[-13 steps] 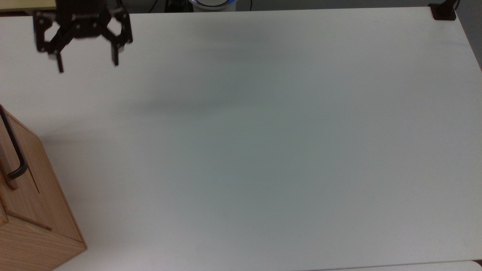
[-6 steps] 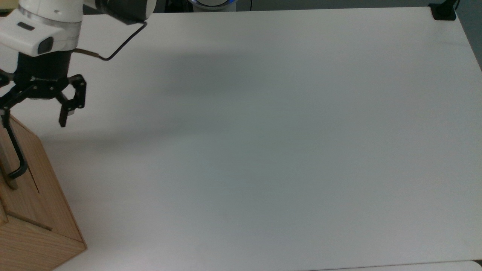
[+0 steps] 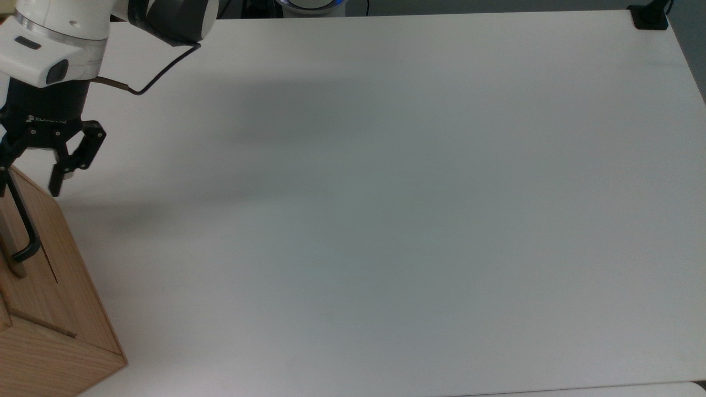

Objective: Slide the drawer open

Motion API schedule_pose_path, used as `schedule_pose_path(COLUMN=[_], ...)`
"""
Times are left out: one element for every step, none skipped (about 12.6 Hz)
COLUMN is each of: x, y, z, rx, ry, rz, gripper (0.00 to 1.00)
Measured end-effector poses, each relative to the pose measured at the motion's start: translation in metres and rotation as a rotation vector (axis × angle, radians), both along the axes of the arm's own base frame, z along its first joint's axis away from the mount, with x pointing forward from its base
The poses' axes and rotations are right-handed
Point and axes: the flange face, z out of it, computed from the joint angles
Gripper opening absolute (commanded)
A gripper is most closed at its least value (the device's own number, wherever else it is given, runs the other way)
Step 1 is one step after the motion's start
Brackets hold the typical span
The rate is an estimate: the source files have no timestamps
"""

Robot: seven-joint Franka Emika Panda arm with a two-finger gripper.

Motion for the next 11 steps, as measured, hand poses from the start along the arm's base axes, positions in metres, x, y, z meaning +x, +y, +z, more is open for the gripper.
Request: schedule_pose_path(x=[-0.0006,-0.0012,-0.0017,-0.0018,-0.0017,-0.0016,-0.0016,-0.0015,-0.0013,-0.0012,-0.0012], y=[-0.0032,-0.0062,-0.0084,-0.0094,-0.0096,-0.0097,-0.0097,-0.0097,-0.0093,-0.0093,-0.0091], z=[-0.0012,-0.0021,-0.0029,-0.0036,-0.004,-0.0037,-0.0035,-0.0023,-0.002,-0.0005,-0.0008], rx=[-0.02,-0.031,-0.036,-0.04,-0.043,-0.045,-0.045,-0.047,-0.047,-0.05,-0.052], ry=[0.01,0.017,0.021,0.025,0.027,0.027,0.026,0.023,0.023,0.02,0.022], rz=[0.006,0.009,0.01,0.012,0.015,0.016,0.017,0.018,0.019,0.021,0.024], gripper=[0.26,0.26,0.26,0.25,0.22,0.17,0.15,0.13,0.12,0.11,0.11])
